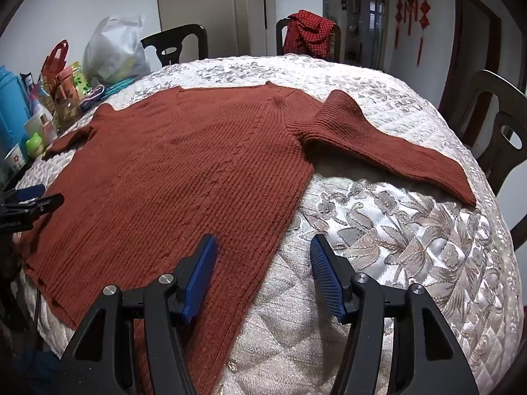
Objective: Fold small clothes
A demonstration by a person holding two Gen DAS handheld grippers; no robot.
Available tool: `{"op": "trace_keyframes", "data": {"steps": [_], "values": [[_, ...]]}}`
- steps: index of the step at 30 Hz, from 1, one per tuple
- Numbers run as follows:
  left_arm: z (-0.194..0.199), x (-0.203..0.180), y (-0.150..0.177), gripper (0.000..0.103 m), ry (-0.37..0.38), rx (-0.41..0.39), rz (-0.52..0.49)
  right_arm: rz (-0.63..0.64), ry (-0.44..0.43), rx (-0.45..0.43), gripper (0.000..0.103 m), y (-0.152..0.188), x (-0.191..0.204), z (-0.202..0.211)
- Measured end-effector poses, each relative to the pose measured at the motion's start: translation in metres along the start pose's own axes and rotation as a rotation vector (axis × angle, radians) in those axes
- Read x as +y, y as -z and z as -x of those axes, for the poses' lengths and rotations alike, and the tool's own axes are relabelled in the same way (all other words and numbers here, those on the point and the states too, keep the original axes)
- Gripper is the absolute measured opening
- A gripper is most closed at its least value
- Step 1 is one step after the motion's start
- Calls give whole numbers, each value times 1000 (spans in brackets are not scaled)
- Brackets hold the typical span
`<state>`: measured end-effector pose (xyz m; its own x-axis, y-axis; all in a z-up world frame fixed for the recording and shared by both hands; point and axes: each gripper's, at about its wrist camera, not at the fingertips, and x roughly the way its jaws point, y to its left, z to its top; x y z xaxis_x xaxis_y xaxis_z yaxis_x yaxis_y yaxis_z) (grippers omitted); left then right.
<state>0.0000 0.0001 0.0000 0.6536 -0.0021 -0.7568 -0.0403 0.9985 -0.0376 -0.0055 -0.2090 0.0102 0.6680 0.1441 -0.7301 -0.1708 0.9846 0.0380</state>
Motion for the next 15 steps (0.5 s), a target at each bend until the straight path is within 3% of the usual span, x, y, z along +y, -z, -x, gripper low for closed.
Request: {"op": "trace_keyframes", "data": {"steps": [15], "values": [[0, 0, 0, 102, -2, -4, -1, 5, 5, 3, 60, 0, 0, -1]]}}
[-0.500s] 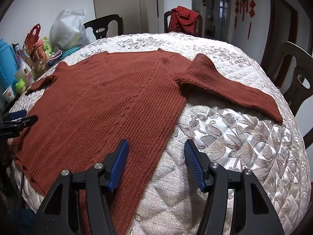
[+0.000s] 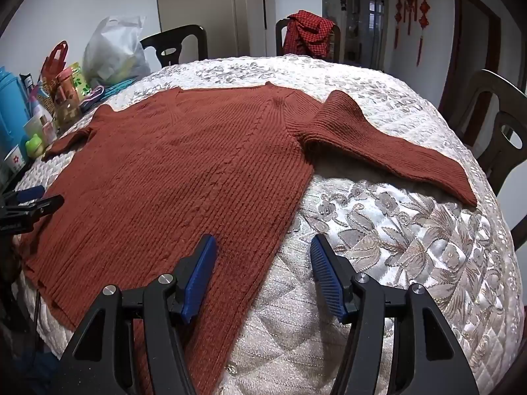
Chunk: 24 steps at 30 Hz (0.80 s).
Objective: Fold small clothes
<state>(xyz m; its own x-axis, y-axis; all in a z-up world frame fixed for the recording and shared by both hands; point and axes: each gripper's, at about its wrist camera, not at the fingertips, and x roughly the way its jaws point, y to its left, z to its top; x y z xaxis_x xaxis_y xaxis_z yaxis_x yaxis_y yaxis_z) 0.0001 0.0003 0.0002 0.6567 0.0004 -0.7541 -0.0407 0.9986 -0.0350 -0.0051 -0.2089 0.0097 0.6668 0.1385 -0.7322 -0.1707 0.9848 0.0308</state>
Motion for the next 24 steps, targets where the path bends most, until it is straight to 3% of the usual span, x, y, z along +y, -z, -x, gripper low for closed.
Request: {"op": "trace_keyframes", "data": {"steps": [24], "values": [[-1, 1, 1, 102, -2, -4, -1, 0, 0, -3, 60, 0, 0, 0]]}}
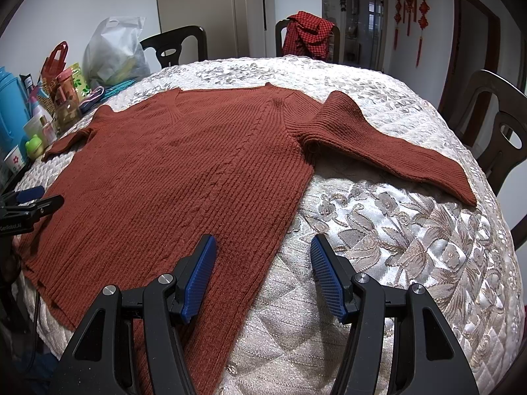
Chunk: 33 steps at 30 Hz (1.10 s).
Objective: Fold small clothes
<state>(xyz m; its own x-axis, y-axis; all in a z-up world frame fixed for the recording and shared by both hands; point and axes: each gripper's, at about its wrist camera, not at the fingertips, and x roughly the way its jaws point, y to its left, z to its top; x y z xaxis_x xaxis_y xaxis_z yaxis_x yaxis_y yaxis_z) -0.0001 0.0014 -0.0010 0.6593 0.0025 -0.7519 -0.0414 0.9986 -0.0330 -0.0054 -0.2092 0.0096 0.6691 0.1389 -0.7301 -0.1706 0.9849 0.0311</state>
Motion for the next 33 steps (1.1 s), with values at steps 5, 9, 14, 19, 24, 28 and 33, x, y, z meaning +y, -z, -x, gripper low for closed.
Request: {"op": "trace_keyframes", "data": {"steps": [5, 9, 14, 19, 24, 28, 33], "values": [[0, 0, 0, 102, 0, -1, 0, 0, 0, 0, 60, 0, 0, 0], [0, 0, 0, 102, 0, -1, 0, 0, 0, -1, 60, 0, 0, -1], [0, 0, 0, 102, 0, -1, -1, 0, 0, -1, 60, 1, 1, -1], [0, 0, 0, 102, 0, -2, -1, 1, 1, -1, 60, 2, 2, -1], [0, 0, 0, 102, -1, -2, -1, 0, 1, -1, 60, 2, 2, -1], [0, 0, 0, 102, -1, -3, -1, 0, 1, -1, 60, 2, 2, -2], [0, 0, 0, 102, -1, -3, -1, 0, 1, -1, 60, 2, 2, -2]]}}
